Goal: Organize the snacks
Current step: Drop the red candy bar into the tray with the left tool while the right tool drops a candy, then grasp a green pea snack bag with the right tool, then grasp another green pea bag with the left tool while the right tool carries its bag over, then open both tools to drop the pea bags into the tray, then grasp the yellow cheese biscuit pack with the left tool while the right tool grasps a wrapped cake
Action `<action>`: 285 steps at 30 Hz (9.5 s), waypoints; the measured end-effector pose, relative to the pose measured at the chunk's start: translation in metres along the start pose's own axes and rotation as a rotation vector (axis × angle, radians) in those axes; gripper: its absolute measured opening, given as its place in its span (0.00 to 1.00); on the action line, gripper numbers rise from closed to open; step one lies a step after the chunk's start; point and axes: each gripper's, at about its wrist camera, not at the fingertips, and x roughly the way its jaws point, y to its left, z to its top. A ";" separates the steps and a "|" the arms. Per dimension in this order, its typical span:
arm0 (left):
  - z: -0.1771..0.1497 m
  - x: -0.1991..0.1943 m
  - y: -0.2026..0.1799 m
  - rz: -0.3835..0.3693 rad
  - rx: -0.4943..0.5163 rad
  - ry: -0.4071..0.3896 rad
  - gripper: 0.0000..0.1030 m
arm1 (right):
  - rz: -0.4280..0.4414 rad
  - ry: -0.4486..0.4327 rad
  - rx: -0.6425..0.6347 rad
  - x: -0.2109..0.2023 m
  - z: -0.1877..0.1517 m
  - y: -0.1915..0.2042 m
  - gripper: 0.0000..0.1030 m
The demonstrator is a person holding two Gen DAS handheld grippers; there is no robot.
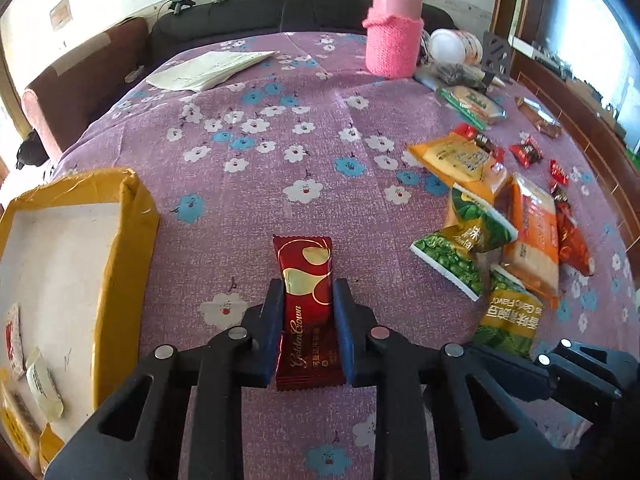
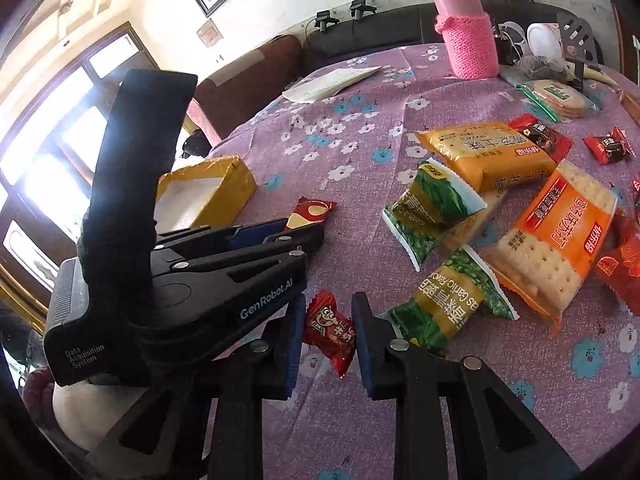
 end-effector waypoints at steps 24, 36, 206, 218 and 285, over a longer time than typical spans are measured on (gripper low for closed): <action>-0.065 -0.156 0.196 0.007 -0.434 -0.273 0.21 | 0.156 -0.077 0.010 -0.020 0.016 0.053 0.23; -0.073 -0.090 0.237 0.006 -0.479 -0.129 0.21 | 0.195 0.108 -0.174 0.067 0.022 0.191 0.23; -0.047 -0.124 0.233 -0.127 -0.570 -0.240 0.41 | 0.068 0.038 -0.112 0.036 0.067 0.149 0.41; -0.091 -0.166 0.103 -0.134 -0.393 -0.411 0.85 | -0.278 -0.035 0.140 -0.035 0.107 -0.069 0.52; -0.110 -0.121 0.069 -0.291 -0.390 -0.191 0.84 | -0.092 0.089 0.101 -0.027 0.072 -0.066 0.47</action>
